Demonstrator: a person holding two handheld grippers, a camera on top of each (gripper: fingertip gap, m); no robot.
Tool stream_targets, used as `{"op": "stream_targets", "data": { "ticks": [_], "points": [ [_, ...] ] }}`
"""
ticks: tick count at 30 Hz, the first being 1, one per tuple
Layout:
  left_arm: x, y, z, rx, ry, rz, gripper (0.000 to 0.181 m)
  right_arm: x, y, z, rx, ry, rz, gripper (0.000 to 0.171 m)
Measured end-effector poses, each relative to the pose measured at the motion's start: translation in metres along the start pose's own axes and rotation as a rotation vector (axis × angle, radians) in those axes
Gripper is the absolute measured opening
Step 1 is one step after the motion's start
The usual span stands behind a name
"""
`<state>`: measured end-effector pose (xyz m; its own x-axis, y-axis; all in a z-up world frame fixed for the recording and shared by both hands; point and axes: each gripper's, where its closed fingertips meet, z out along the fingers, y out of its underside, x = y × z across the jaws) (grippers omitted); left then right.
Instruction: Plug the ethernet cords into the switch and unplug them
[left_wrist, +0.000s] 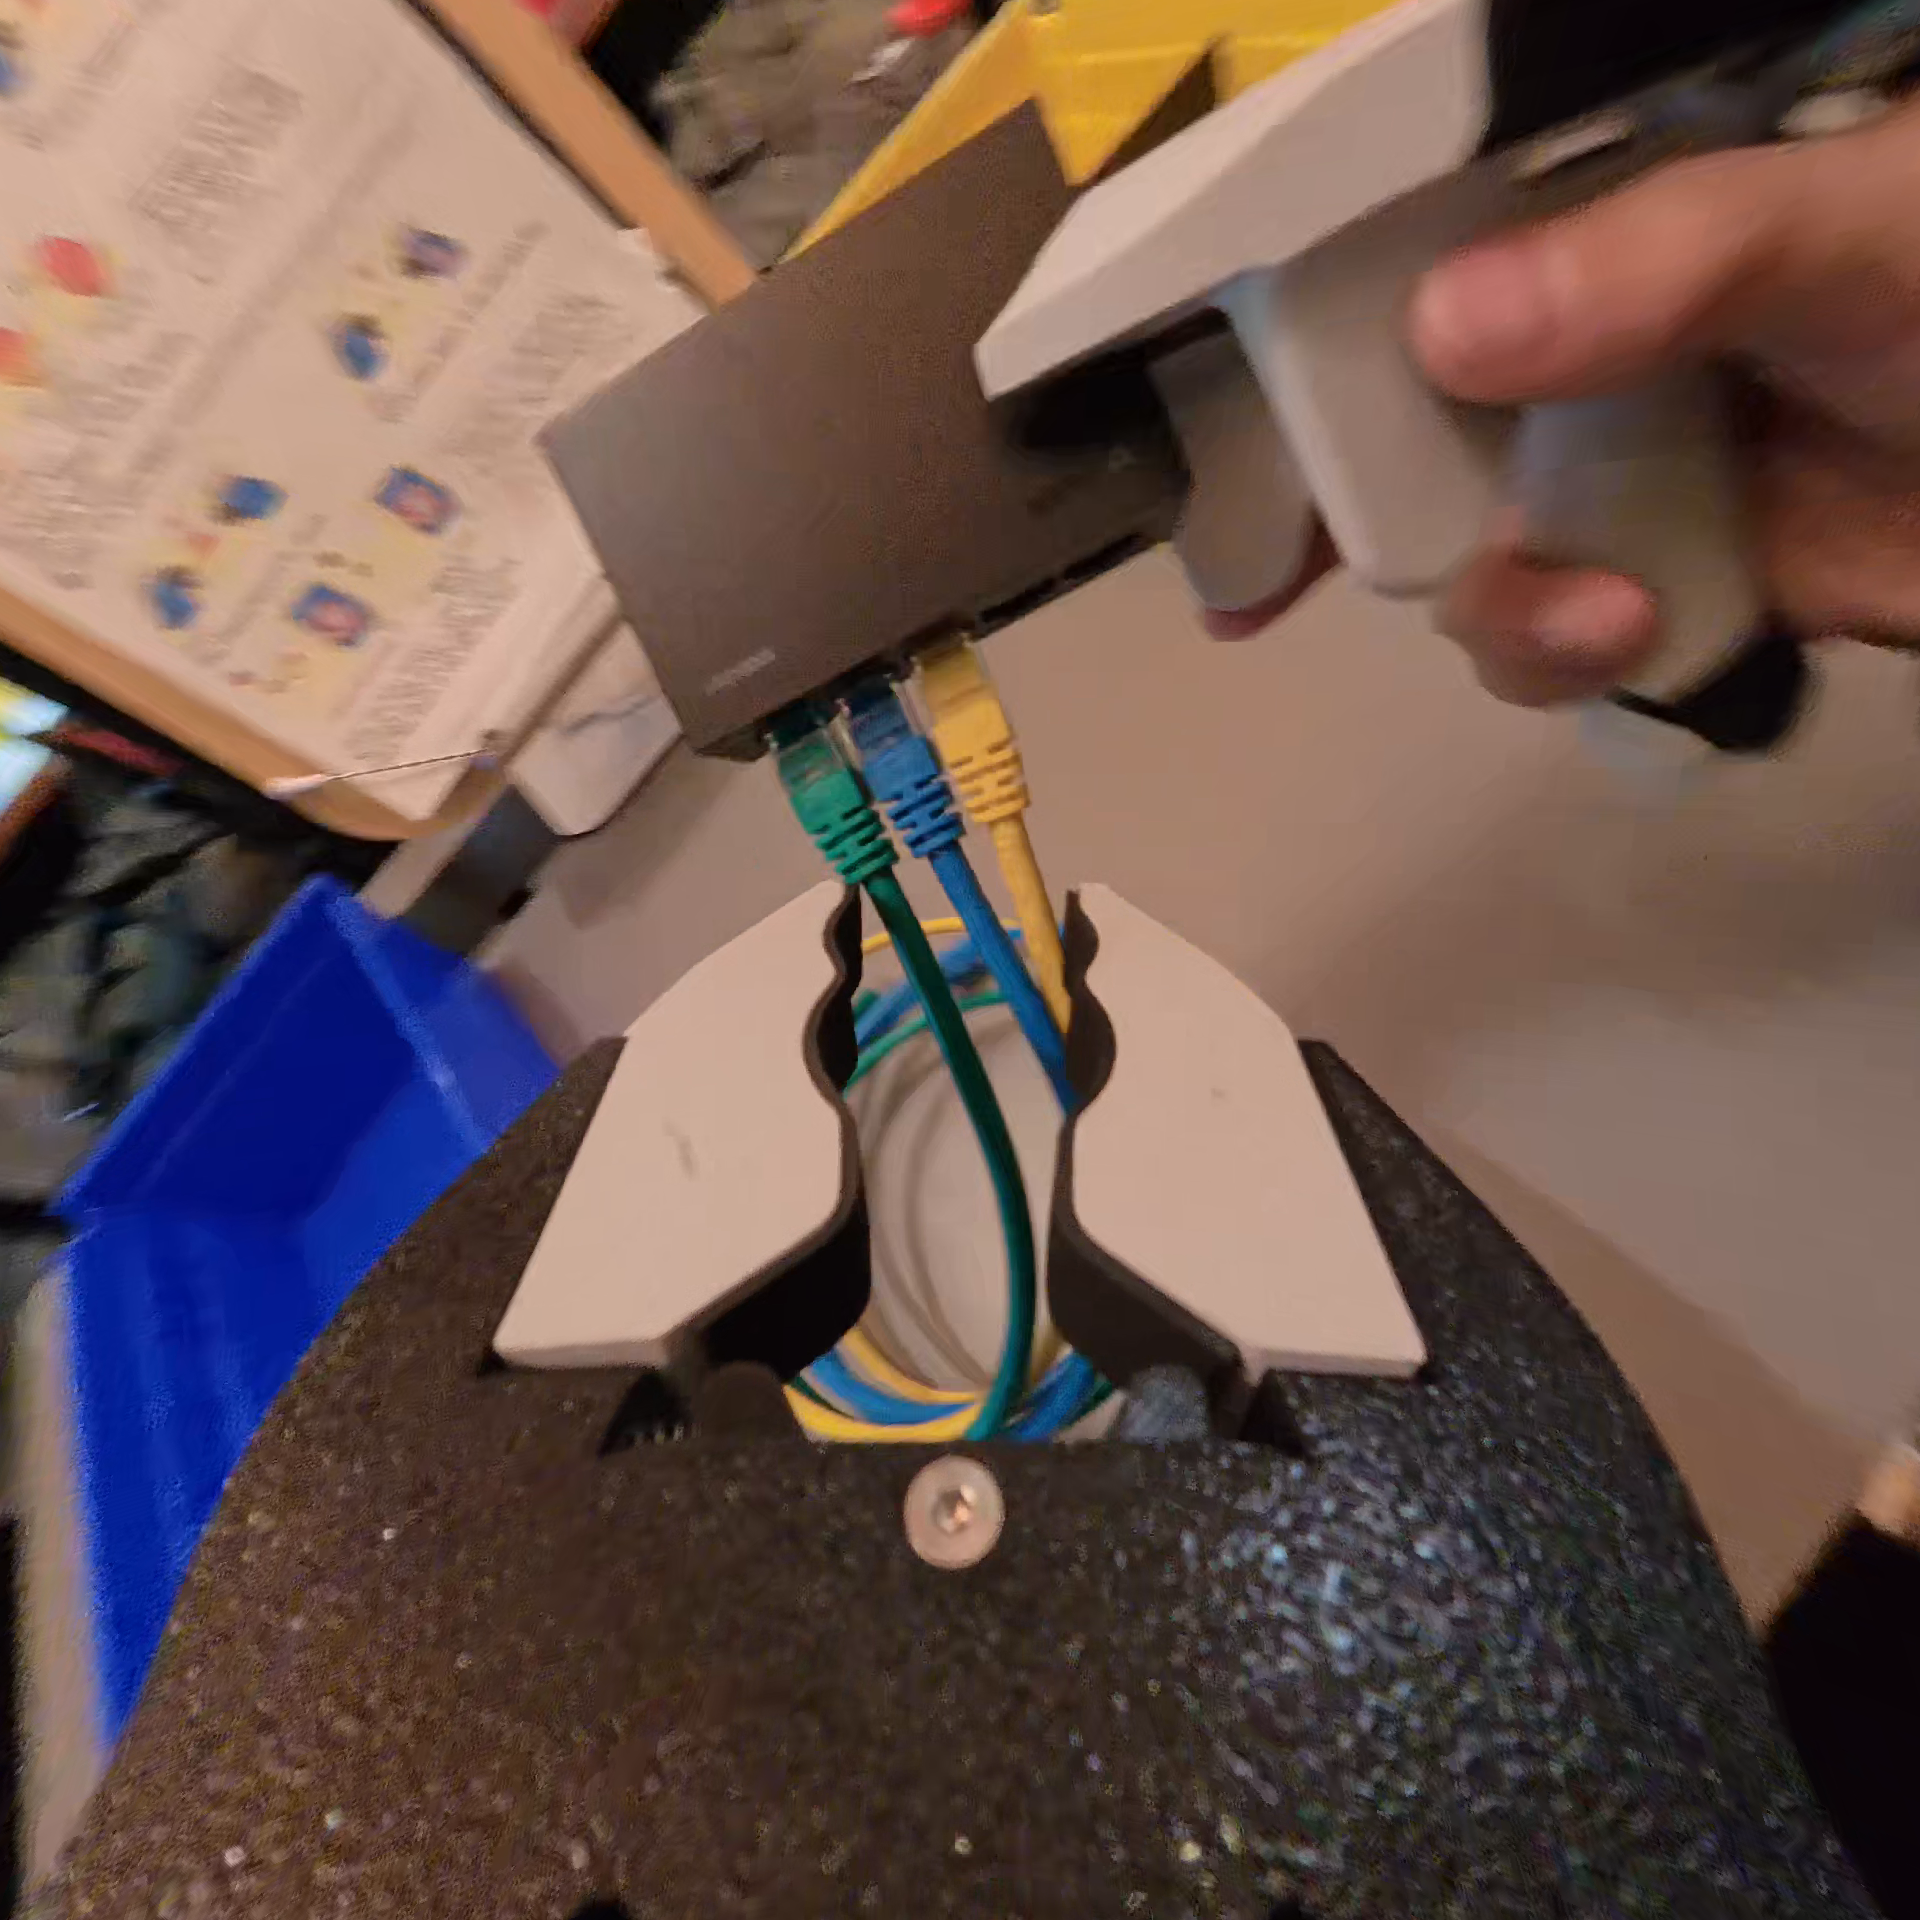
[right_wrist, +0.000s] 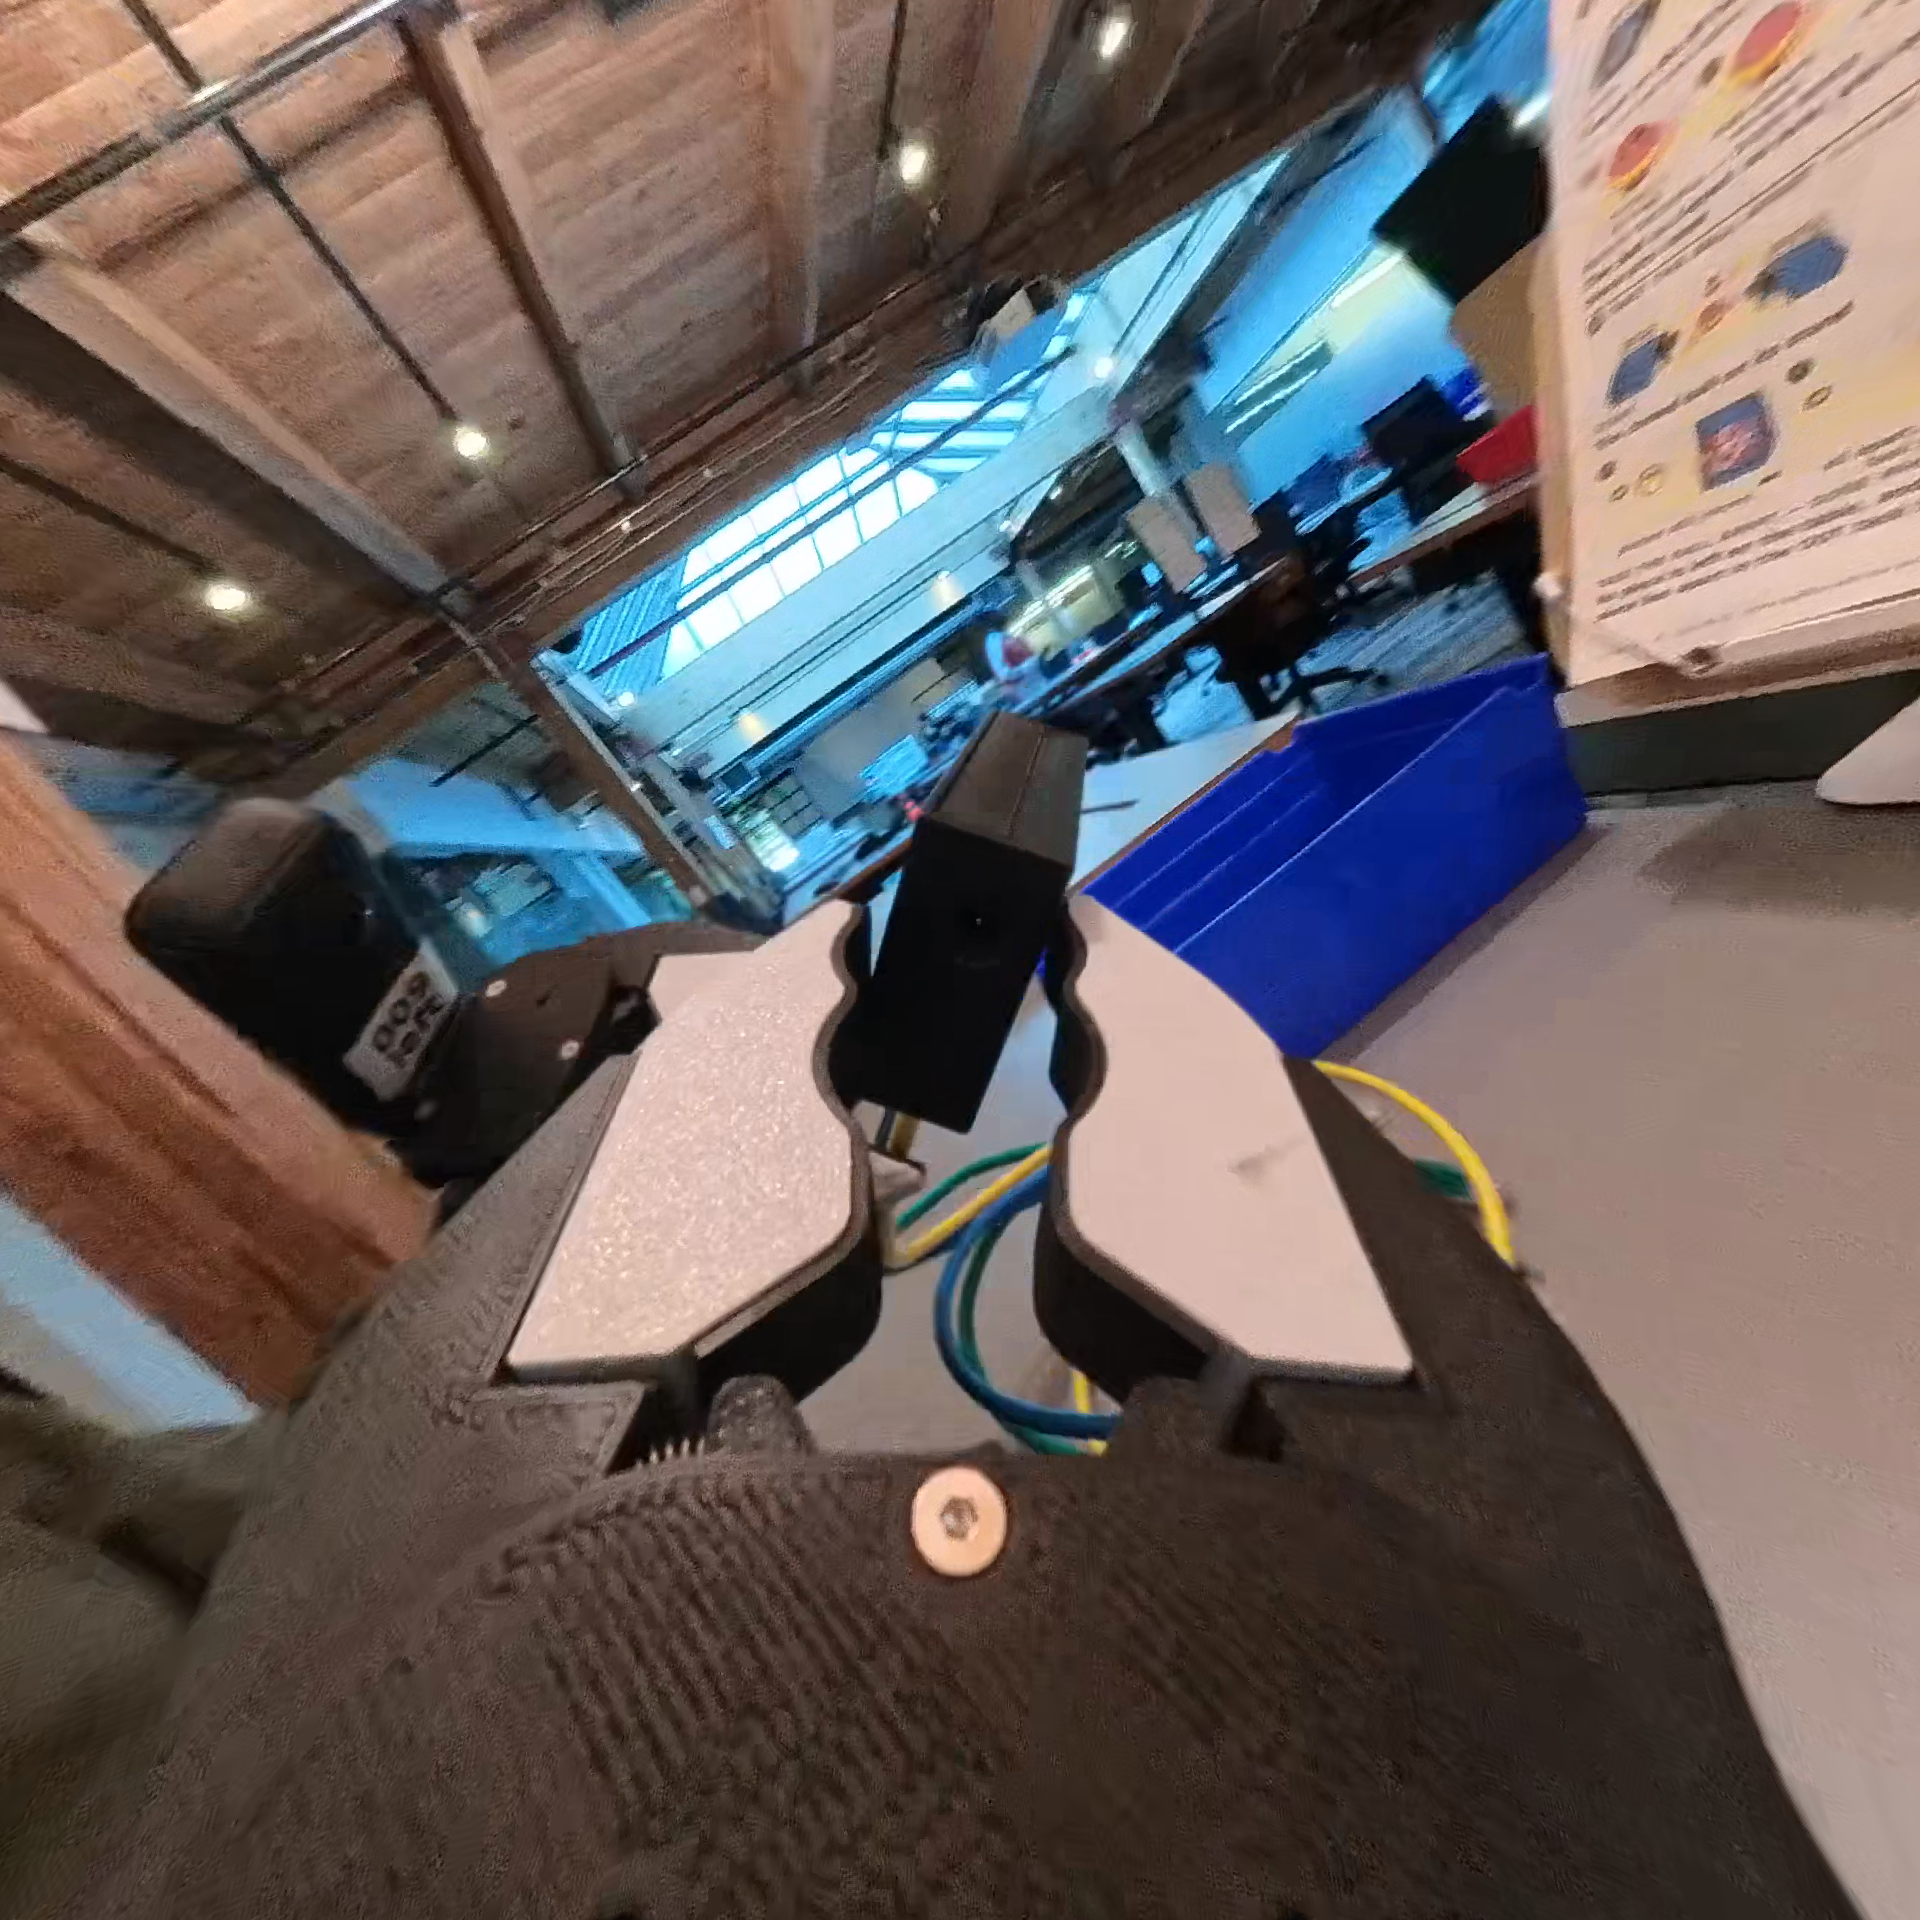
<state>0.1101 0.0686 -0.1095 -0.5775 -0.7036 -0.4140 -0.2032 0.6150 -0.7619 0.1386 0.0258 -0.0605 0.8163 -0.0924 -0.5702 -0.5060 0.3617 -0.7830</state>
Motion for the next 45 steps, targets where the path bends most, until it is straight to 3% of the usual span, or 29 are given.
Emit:
{"op": "stream_targets", "data": {
  "ticks": [6,11,15,18,23,25,30,34,37,39,41,45],
  "points": [
    [-0.011,-0.03,-0.035,0.174,0.346,-0.163,0.053,-0.003,0.022,-0.02,-0.299,-0.193,0.007,0.028],
    [0.005,-0.015,-0.022,-0.011,0.69,-0.203,0.066,-0.021,0.034,-0.027,-0.396,-0.314,-0.015,0.028],
    [0.033,-0.008,-0.009,-0.119,0.876,-0.178,0.057,-0.032,0.043,-0.028,-0.448,-0.371,-0.039,0.028],
    [0.052,-0.007,-0.005,-0.173,1.002,-0.168,0.028,-0.025,0.048,-0.026,-0.468,-0.329,-0.055,0.028],
    [0.038,-0.011,0.023,-0.141,0.947,-0.338,0.027,0.015,0.028,-0.023,-0.347,-0.114,-0.193,0.031],
    [0.019,-0.013,0.034,-0.088,0.892,-0.484,0.027,0.025,0.014,-0.024,-0.283,-0.005,-0.353,0.054],
    [-0.041,-0.025,0.048,0.16,0.746,-0.938,0.027,0.051,0.018,-0.017,-0.403,0.299,-0.886,0.078],
    [-0.052,-0.038,0.042,0.34,0.75,-1.218,0.027,0.054,0.009,-0.001,-0.321,0.464,-1.202,0.062],
    [-0.038,-0.033,0.041,0.361,0.799,-1.37,0.027,0.055,0.0,-0.004,-0.289,0.549,-1.456,0.037],
    [-0.029,-0.028,0.04,0.366,0.832,-1.442,0.027,0.056,0.012,-0.005,-0.354,0.501,-1.64,0.013],
    [-0.022,-0.02,0.039,0.361,0.851,-1.479,0.028,0.058,0.017,-0.007,-0.36,0.487,-1.763,0.011],
    [-0.013,-0.005,0.031,0.367,0.938,-1.463,0.032,0.059,0.033,-0.008,-0.391,0.353,-1.78,0.01]
  ]
}}
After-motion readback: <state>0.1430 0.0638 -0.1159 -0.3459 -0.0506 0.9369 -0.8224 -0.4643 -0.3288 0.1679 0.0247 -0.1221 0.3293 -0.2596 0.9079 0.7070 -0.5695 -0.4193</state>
